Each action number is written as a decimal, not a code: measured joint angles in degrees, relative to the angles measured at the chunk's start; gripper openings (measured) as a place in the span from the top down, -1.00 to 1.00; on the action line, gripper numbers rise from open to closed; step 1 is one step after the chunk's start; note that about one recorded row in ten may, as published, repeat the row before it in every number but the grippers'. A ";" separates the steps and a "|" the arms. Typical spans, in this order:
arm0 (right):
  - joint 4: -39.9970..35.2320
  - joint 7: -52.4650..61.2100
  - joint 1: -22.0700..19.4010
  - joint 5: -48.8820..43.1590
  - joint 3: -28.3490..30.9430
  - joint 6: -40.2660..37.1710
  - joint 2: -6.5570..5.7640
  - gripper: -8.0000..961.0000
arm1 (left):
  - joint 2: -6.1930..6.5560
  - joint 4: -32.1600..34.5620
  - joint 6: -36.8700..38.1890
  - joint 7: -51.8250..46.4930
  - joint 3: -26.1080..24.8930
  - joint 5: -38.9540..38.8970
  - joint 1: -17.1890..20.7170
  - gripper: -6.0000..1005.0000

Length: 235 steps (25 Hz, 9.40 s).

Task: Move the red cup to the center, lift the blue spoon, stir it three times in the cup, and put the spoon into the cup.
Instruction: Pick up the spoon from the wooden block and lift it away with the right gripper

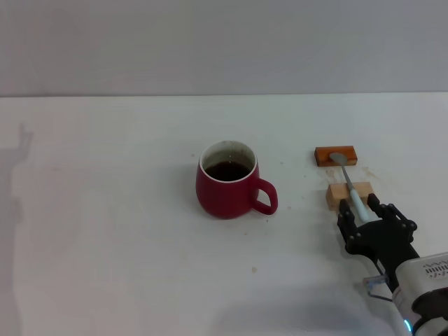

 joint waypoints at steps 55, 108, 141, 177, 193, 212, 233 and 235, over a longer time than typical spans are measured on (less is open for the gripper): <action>-0.88 0.01 1.17 0.07 0.09 0.80 -0.04 0.35 | -0.15 -0.21 0.67 -0.09 0.00 -0.29 0.53 -0.72; -0.96 -0.44 0.76 0.26 0.43 1.12 -0.12 0.58 | -0.36 -0.53 1.63 -0.15 -0.79 -0.14 1.24 -0.72; -1.36 -1.50 0.74 -0.19 0.87 -1.03 -0.21 0.65 | -0.28 -0.47 1.65 -1.08 -0.79 -0.16 1.20 -0.72; -0.63 -1.40 -0.16 -0.11 0.88 -3.00 -0.25 0.66 | -0.36 -0.61 2.97 -1.64 -0.79 0.06 1.81 -0.72; -0.47 -1.61 0.26 -0.23 0.88 -3.14 -0.31 0.68 | -0.32 -0.61 2.98 -1.67 -0.79 0.06 1.62 -0.72; 4.64 -10.14 0.38 -0.27 3.08 -5.90 -0.68 0.70 | -0.18 -0.61 2.95 -1.67 -0.79 0.06 1.56 -0.72; 2.33 -6.32 -0.86 0.25 4.78 0.20 -0.20 0.71 | -0.09 -0.61 2.95 -1.67 -0.79 0.06 1.32 -0.72; 2.20 -6.10 -0.86 0.26 4.78 0.84 -0.21 0.71 | -0.09 -0.61 2.95 -1.67 -0.79 0.06 1.32 -0.72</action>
